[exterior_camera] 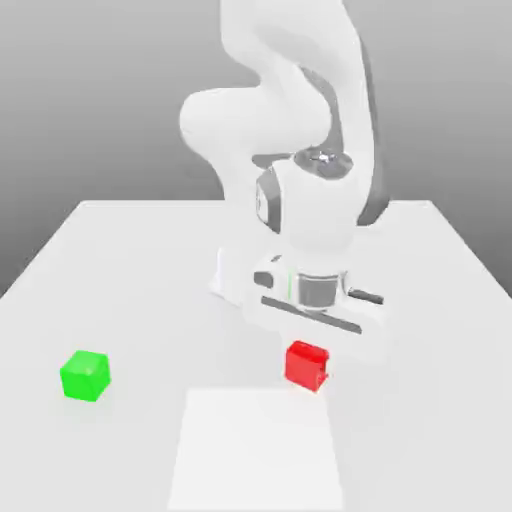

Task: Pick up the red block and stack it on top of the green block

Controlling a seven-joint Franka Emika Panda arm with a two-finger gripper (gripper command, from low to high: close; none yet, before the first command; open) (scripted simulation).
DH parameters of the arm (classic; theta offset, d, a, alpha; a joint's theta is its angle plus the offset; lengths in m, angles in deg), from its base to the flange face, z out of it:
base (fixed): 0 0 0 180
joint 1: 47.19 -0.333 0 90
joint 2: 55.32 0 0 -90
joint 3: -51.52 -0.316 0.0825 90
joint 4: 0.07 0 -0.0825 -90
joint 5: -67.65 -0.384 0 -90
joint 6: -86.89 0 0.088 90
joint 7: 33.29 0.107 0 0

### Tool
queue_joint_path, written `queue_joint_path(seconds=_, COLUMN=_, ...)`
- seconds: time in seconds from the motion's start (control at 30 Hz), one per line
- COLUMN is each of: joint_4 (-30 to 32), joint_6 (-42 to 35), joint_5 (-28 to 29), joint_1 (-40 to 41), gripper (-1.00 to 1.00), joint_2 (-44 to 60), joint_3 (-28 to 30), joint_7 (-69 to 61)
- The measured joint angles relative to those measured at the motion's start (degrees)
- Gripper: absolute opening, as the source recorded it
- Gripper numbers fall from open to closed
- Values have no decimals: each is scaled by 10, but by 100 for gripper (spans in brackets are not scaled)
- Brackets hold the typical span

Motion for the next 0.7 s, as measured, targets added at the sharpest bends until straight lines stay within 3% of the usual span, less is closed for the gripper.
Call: queue_joint_path(seconds=0.7, joint_4=-97, joint_6=-108, joint_5=88, joint_1=238, gripper=-100, joint_2=-15, joint_3=315, joint_7=-479)
